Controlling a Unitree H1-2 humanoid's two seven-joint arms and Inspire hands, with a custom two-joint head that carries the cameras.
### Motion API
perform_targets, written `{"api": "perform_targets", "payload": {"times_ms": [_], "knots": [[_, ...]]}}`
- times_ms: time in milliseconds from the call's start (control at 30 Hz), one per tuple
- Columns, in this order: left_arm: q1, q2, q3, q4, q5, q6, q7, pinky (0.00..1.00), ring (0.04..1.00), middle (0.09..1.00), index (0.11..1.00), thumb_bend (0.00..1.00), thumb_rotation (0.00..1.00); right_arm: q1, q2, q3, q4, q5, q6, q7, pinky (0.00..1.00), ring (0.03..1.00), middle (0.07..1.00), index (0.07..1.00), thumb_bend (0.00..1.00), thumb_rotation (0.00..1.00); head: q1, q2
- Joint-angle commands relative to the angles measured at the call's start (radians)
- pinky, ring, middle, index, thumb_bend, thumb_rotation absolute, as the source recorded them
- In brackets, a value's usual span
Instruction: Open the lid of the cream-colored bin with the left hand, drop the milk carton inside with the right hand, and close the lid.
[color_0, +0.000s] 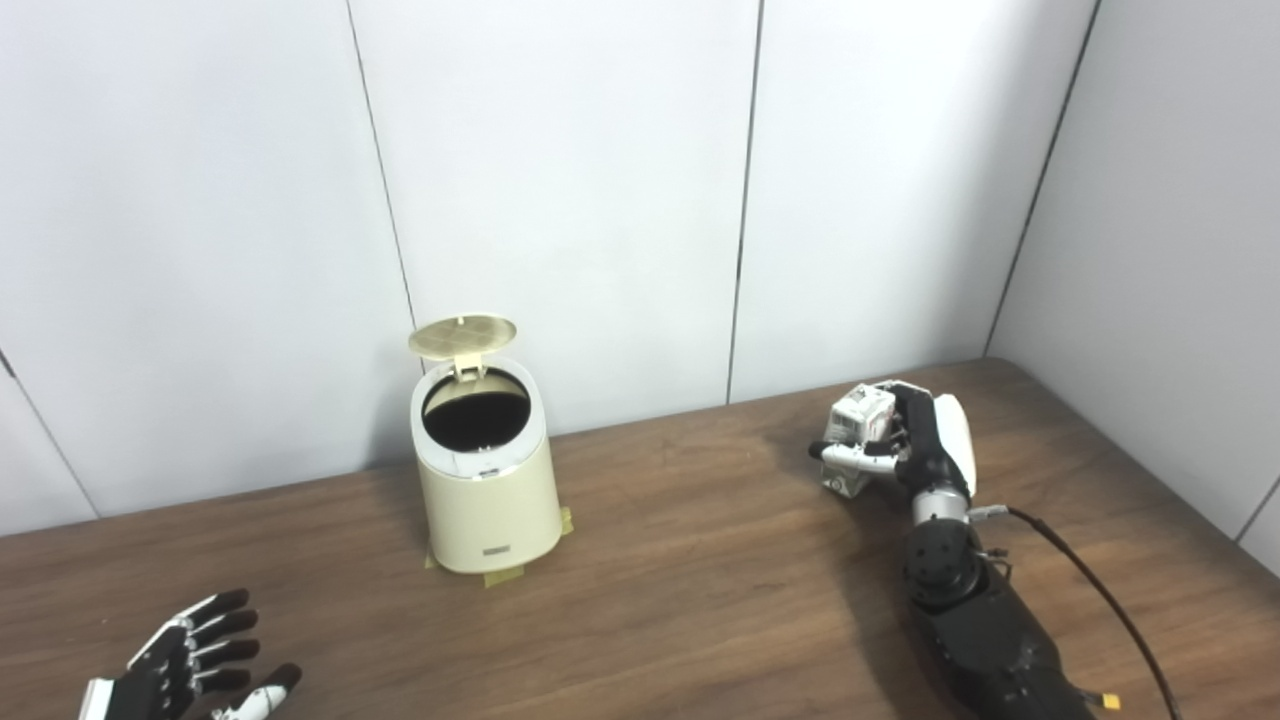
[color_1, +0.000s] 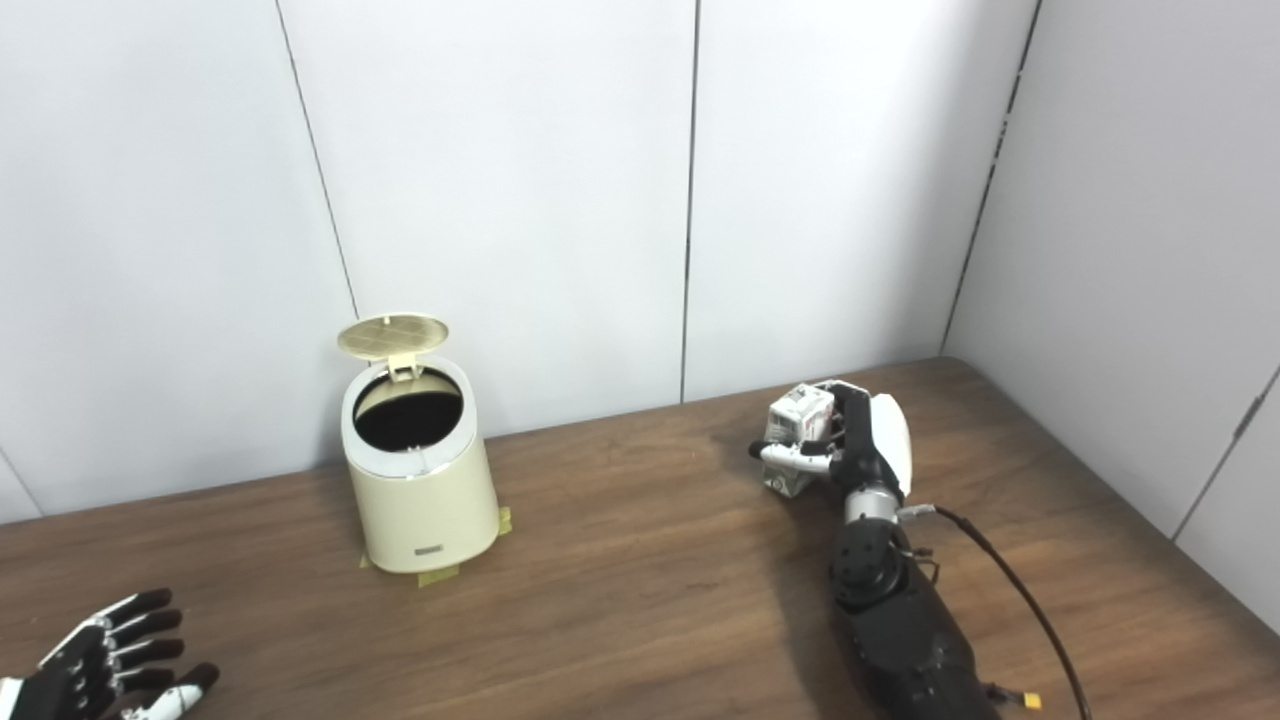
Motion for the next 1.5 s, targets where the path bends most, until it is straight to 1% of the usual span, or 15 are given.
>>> {"api": "perform_targets", "payload": {"times_ms": [0,67,133,233,367,433,633,733,767,833,900,1067,1167,1300,1467], "knots": [[-0.017,0.008,-0.007,-0.019,-0.003,-0.025,-0.007,0.62,0.694,0.753,0.768,0.64,0.00,-0.059,-0.014,0.004,-0.103,-0.008,-0.031,0.012,0.32,0.384,0.450,0.514,0.53,0.00,0.010,0.000],[-0.017,0.006,-0.010,-0.017,0.002,-0.023,-0.005,0.61,0.689,0.748,0.762,0.64,0.00,-0.063,-0.005,0.017,-0.170,0.010,-0.035,0.059,0.32,0.383,0.453,0.510,0.53,0.00,0.028,0.001],[-0.017,0.006,-0.016,-0.014,0.011,-0.027,-0.004,0.59,0.680,0.742,0.759,0.64,0.00,-0.078,0.001,0.045,-0.227,0.010,-0.050,0.110,0.32,0.373,0.448,0.516,0.53,0.00,0.050,0.001],[-0.017,-0.001,-0.024,-0.005,0.016,-0.035,0.001,0.58,0.672,0.744,0.758,0.66,0.00,-0.111,-0.007,0.092,-0.257,-0.009,-0.095,0.169,0.31,0.365,0.445,0.517,0.53,0.00,0.092,-0.002],[-0.015,-0.020,-0.038,-0.006,0.025,-0.023,0.011,0.59,0.673,0.739,0.753,0.67,0.01,-0.169,0.017,0.132,-0.294,0.030,-0.105,0.279,0.33,0.402,0.487,0.510,0.52,0.00,0.154,-0.010],[-0.016,-0.032,-0.046,-0.003,0.031,-0.020,0.017,0.59,0.674,0.738,0.754,0.68,0.03,-0.191,0.033,0.145,-0.302,0.030,-0.119,0.304,0.33,0.412,0.495,0.502,0.52,0.00,0.189,-0.014],[-0.028,-0.065,-0.072,0.020,0.065,-0.026,0.049,0.60,0.674,0.729,0.744,0.70,0.06,-0.238,0.095,0.157,-0.314,0.048,-0.100,0.363,0.32,0.414,0.488,0.505,0.52,0.00,0.265,-0.026],[-0.035,-0.082,-0.082,0.032,0.072,-0.031,0.059,0.61,0.679,0.731,0.743,0.71,0.09,-0.249,0.129,0.158,-0.305,0.049,-0.105,0.373,0.34,0.403,0.483,0.517,0.52,0.00,0.303,-0.029],[-0.037,-0.086,-0.085,0.033,0.075,-0.030,0.062,0.61,0.679,0.731,0.742,0.71,0.10,-0.250,0.145,0.160,-0.309,0.048,-0.100,0.374,0.33,0.400,0.487,0.516,0.52,0.00,0.307,-0.030],[-0.041,-0.094,-0.091,0.036,0.079,-0.027,0.067,0.60,0.676,0.729,0.739,0.72,0.11,-0.252,0.176,0.163,-0.326,0.047,-0.073,0.380,0.30,0.392,0.491,0.516,0.52,0.00,0.318,-0.032],[-0.044,-0.101,-0.097,0.037,0.082,-0.023,0.073,0.60,0.675,0.728,0.738,0.72,0.11,-0.258,0.204,0.166,-0.334,0.050,-0.051,0.388,0.30,0.391,0.490,0.517,0.52,0.00,0.326,-0.034],[-0.052,-0.109,-0.112,0.044,0.086,-0.037,0.084,0.62,0.683,0.729,0.735,0.71,0.10,-0.291,0.258,0.190,-0.287,0.025,-0.093,0.372,0.30,0.393,0.484,0.529,0.52,0.00,0.338,-0.036],[-0.056,-0.116,-0.116,0.045,0.090,-0.031,0.090,0.62,0.682,0.726,0.737,0.71,0.11,-0.305,0.283,0.190,-0.265,0.049,-0.107,0.386,0.31,0.390,0.486,0.530,0.52,0.00,0.346,-0.037],[-0.059,-0.126,-0.116,0.045,0.090,-0.029,0.094,0.62,0.685,0.729,0.740,0.71,0.11,-0.331,0.302,0.204,-0.224,0.033,-0.143,0.384,0.29,0.394,0.488,0.522,0.52,0.00,0.354,-0.035],[-0.059,-0.133,-0.118,0.041,0.089,-0.026,0.090,0.62,0.691,0.740,0.747,0.71,0.12,-0.363,0.319,0.218,-0.172,0.001,-0.160,0.355,0.28,0.391,0.490,0.527,0.52,0.00,0.362,-0.035]]}}
